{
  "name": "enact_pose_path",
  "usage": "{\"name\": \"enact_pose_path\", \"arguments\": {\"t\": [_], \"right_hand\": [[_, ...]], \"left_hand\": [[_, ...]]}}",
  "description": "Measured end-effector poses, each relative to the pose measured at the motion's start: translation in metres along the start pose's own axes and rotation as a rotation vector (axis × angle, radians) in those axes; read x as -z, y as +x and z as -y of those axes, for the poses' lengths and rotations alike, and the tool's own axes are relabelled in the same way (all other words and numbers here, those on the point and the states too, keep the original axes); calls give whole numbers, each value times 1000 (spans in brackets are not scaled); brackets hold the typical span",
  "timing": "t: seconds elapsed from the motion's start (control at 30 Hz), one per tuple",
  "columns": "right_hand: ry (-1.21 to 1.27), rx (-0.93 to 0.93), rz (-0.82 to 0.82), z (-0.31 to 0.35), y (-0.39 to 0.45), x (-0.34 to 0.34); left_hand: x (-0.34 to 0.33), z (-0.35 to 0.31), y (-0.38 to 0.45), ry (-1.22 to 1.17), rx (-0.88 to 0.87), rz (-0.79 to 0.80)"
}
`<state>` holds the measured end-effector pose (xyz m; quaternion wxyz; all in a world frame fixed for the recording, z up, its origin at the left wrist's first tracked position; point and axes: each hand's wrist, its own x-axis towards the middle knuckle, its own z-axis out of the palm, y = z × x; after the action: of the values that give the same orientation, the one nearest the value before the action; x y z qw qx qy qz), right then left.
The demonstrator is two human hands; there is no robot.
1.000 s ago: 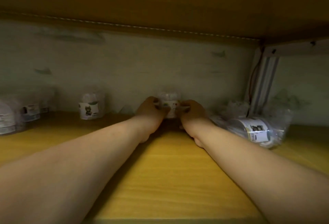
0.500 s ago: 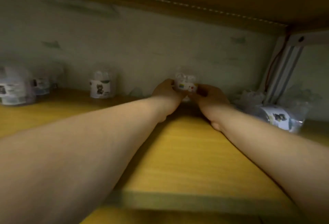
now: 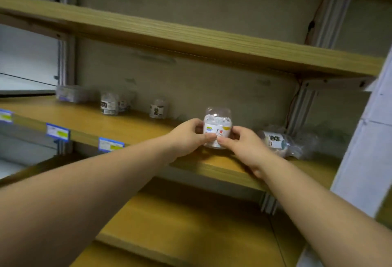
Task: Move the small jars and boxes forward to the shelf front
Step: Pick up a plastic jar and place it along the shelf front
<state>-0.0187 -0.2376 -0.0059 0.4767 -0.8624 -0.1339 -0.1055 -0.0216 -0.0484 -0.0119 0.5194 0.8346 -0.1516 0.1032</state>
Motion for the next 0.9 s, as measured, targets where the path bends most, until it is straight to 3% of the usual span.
{"name": "enact_pose_path", "arguments": {"t": [0.13, 0.6, 0.77, 0.9], "right_hand": [[-32, 43, 33, -8, -26, 1], [-88, 10, -75, -4, -31, -6], [-22, -40, -64, 2, -32, -9], [85, -20, -57, 33, -29, -53]], "left_hand": [[-14, -6, -23, 159, -61, -24], [-17, -6, -20, 256, -47, -18], [1, -12, -21, 256, -15, 72], [53, 10, -28, 234, -63, 27]]}}
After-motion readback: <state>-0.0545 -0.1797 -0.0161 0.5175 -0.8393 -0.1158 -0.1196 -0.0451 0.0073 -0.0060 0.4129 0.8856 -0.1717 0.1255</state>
